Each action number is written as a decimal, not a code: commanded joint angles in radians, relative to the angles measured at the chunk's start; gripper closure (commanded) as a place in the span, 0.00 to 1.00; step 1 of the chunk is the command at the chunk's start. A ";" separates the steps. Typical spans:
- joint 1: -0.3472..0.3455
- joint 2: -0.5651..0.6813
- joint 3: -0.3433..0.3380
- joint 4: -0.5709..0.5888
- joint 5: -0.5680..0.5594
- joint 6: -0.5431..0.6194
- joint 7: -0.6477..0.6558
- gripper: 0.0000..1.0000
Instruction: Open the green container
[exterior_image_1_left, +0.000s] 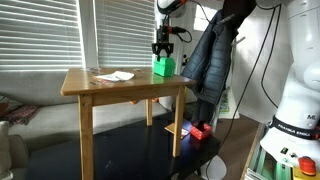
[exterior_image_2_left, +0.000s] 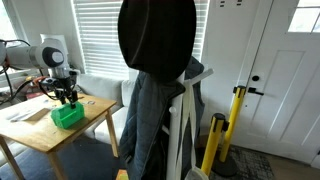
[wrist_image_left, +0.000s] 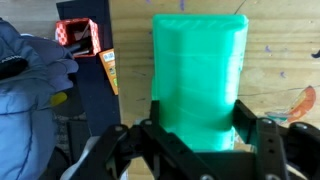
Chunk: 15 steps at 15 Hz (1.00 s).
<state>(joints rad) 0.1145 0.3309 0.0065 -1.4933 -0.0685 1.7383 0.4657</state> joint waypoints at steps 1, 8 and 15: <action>0.047 -0.048 -0.011 -0.020 -0.113 -0.029 0.068 0.55; 0.135 -0.022 0.003 0.032 -0.371 -0.212 0.215 0.55; 0.272 0.144 0.048 0.214 -0.486 -0.465 0.412 0.55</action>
<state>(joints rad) 0.3316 0.3683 0.0401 -1.4193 -0.4947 1.3893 0.8046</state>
